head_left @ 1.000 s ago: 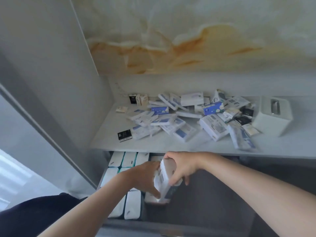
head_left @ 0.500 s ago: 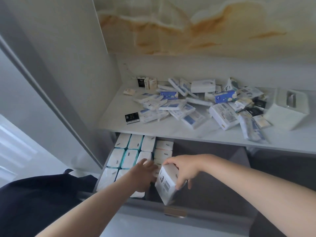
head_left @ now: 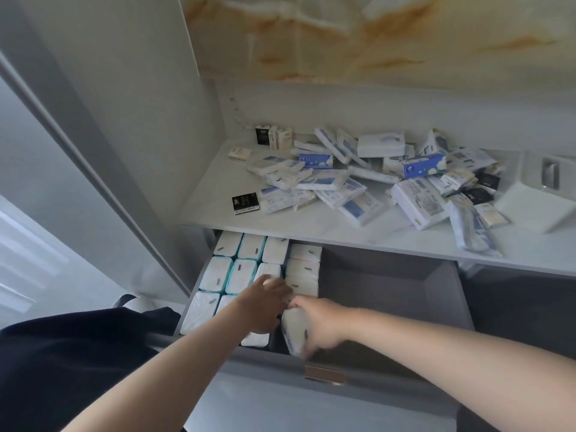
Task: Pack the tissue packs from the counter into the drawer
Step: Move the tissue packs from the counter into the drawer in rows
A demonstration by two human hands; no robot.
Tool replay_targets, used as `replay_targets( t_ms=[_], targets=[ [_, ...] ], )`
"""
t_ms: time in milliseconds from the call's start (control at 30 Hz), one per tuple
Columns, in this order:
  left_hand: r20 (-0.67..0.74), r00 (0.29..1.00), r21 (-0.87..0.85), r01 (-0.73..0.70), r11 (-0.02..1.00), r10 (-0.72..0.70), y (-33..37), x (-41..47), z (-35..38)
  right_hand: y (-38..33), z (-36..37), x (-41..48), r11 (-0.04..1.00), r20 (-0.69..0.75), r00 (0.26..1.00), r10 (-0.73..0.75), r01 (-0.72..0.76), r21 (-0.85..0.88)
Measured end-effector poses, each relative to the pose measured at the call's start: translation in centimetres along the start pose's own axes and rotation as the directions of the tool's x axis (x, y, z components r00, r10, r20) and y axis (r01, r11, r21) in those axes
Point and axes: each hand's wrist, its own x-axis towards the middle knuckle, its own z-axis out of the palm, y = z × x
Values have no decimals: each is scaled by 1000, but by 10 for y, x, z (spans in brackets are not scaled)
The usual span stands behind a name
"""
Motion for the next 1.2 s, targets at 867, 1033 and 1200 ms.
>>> replay_targets(
  t_ms=[867,1033,1200],
  targets=[
    [-88,981,-461,116,880,-176,-23,-12,10,11,55,69,755,164,939,302,-341,560],
    [-45,994,-194,86,977,-97,-21,-12,18,14,71,86,814,55,968,245,-236,530],
    [-84,990,-183,96,978,-113,-17,-8,18,21,75,90,870,0,966,258,-232,436]
  ],
)
